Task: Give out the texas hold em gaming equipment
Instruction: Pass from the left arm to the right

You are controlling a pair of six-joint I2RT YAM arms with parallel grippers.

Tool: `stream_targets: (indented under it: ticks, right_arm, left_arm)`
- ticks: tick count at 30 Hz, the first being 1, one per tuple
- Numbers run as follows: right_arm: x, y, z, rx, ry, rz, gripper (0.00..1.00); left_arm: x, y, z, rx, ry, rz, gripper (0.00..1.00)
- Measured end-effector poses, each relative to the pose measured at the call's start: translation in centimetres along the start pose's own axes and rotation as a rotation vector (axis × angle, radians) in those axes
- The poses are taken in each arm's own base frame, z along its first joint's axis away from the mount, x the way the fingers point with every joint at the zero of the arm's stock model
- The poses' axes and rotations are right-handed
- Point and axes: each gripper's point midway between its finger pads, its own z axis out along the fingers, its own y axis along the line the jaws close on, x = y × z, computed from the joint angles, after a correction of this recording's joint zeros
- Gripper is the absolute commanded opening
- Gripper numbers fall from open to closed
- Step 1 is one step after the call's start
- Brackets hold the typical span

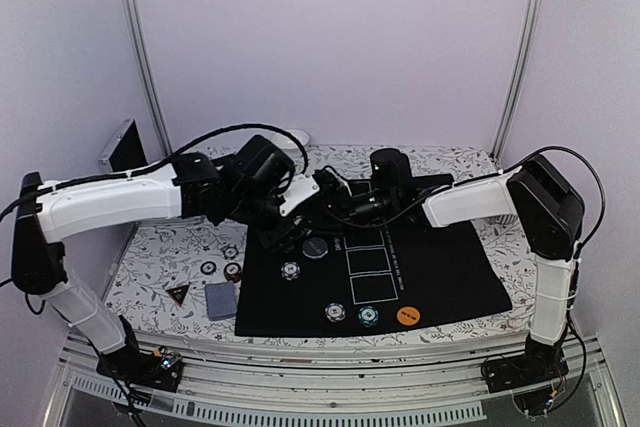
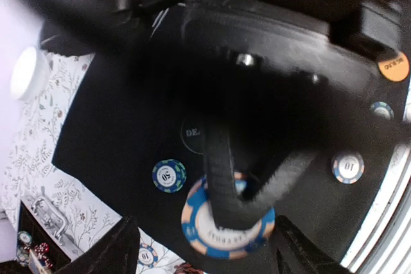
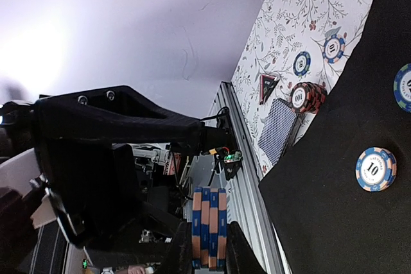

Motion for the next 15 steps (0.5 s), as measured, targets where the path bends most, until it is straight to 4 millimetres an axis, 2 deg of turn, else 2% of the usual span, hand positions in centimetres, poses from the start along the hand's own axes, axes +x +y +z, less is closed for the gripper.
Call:
stream_targets:
  ticks: [3,5,8,11,15]
  right_arm:
    - [-0.3,0.3,-0.8,0.0,-0.003,-0.013,0.03]
    - [-0.5,1.1,-1.4,-0.006,-0.007,-0.031,0.02]
    - [-0.8,2.5,-2.0,-0.017,-0.013,-0.061,0.03]
    - [-0.7,3.5,-2.4,-0.026,-0.012,-0.082,0.02]
    - [-0.6,4.2,-2.5,-0.03,-0.009,-0.092,0.02]
  left_arm:
    - [-0.1,0.1,-2.3,-0.023,-0.2,0.008,0.88]
    - [-0.5,0.0,-4.9,-0.049,-0.438,0.012,0.97]
    - [0.5,-0.9,-6.7,-0.072,-0.662,0.051,0.98]
    - [1.7,-2.4,-5.6,-0.065,-0.753,0.119,0.98]
    - [0.5,-2.6,-4.4,-0.085,-0.787,0.164,0.97]
